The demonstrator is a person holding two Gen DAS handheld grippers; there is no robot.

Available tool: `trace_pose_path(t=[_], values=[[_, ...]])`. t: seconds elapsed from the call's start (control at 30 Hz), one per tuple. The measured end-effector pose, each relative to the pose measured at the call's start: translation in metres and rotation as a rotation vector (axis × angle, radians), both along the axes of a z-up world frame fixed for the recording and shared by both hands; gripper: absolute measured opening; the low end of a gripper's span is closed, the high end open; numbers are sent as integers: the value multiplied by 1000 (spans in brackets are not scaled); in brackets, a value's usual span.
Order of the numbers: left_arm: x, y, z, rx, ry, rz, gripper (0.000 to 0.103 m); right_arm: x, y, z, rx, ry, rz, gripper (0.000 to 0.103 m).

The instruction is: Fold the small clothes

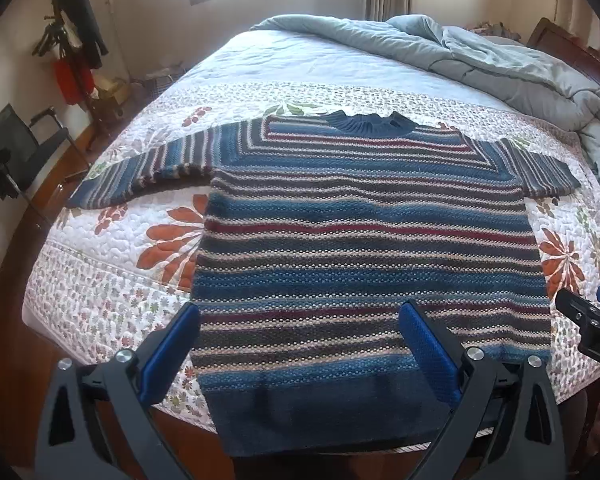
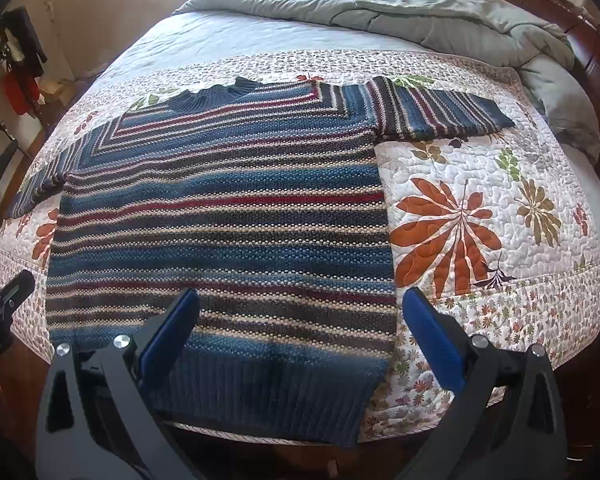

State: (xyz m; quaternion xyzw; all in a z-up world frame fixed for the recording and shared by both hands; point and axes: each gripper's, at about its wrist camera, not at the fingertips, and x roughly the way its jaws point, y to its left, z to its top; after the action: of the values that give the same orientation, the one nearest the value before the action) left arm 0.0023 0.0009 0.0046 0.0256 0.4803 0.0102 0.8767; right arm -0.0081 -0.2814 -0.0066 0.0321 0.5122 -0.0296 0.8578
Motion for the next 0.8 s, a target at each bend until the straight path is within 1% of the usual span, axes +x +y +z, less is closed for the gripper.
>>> trace_pose_path(t=[0.8], values=[[4,0,1,4,3,9,99,2,1,-4,-9,8,7,101]])
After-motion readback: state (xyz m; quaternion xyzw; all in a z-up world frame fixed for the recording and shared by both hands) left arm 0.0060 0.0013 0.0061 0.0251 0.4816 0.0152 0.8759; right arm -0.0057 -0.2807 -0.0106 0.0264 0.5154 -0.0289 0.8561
